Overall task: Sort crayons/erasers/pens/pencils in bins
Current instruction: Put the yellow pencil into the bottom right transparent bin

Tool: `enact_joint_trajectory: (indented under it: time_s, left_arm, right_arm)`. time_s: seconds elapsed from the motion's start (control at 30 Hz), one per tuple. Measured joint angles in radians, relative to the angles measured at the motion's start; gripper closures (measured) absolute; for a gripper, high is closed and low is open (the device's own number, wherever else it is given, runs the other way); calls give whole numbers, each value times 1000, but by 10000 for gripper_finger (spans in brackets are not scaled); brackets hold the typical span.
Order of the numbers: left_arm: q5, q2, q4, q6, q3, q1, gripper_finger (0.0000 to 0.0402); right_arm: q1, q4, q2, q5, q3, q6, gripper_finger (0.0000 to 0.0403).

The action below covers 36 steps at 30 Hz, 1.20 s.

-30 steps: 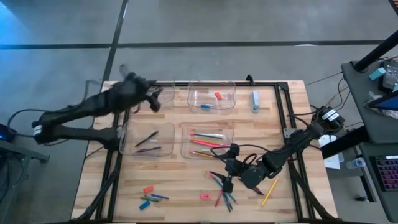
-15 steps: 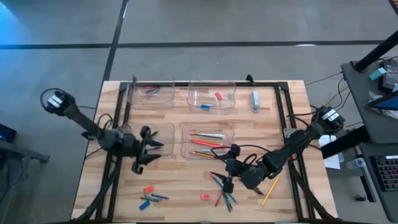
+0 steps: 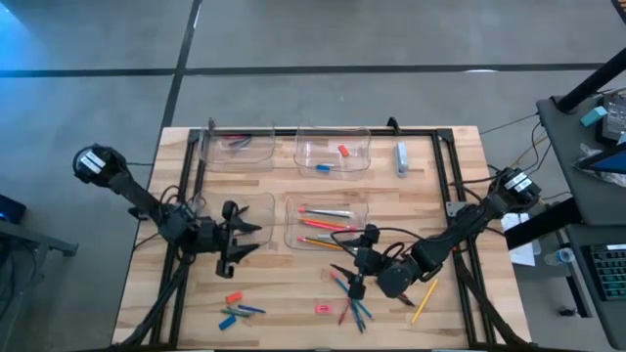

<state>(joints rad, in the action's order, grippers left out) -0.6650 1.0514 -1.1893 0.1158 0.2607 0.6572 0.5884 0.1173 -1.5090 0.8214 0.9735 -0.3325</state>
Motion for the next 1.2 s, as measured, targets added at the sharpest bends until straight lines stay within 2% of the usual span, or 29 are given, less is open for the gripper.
enact_joint_trajectory:
  time_s: [0.63,0.87,1.0,1.2]
  left_arm:
    - [1,35,23,6,41,-10,215]
    - [1,27,22,25,41,-32,215]
    - [1,26,23,28,41,-52,215]
    - [7,35,26,-26,41,-53,215]
  right_arm:
    - [9,-7,-13,11,-1,15,133]
    - [80,-7,-9,95,42,136,137]
    - [95,-8,-9,107,56,186,138]
    - [67,-9,-9,122,44,133,140]
